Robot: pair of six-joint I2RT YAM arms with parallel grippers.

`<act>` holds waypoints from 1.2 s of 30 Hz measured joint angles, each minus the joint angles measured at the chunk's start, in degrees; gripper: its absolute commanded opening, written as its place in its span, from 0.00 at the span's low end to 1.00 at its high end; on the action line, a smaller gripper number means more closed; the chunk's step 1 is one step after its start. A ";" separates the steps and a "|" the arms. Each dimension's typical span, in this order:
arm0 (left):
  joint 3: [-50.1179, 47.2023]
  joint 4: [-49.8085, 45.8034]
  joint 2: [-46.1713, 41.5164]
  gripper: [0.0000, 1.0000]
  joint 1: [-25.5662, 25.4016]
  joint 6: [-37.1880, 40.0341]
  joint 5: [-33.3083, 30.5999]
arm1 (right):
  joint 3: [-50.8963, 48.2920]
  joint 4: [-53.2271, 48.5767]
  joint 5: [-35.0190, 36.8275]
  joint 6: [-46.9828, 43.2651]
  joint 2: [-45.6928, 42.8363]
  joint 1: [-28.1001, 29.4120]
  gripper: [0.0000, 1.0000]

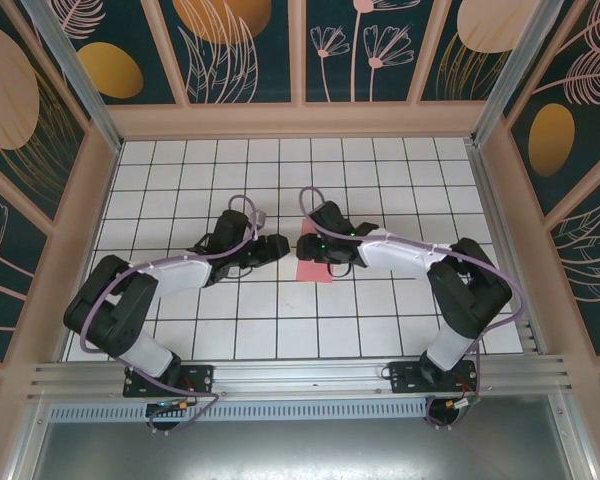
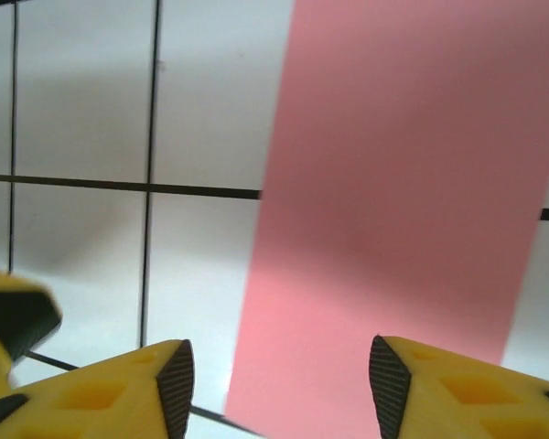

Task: Fold a paper plane with a square sheet of paper (pick it up from the middle)
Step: Fold the triangle a second time at the center of the table.

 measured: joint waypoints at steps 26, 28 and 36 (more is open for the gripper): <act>-2.71 -11.02 -7.87 0.99 8.87 1.20 -16.87 | 12.28 -15.56 8.48 0.33 14.73 5.33 0.86; -3.04 -11.02 -7.74 0.98 8.92 1.25 -16.72 | 12.28 -15.69 8.50 0.28 14.80 5.33 0.86; -3.21 -11.02 -7.08 0.99 8.92 1.40 -15.32 | 12.28 -15.82 9.09 0.20 15.06 5.33 0.71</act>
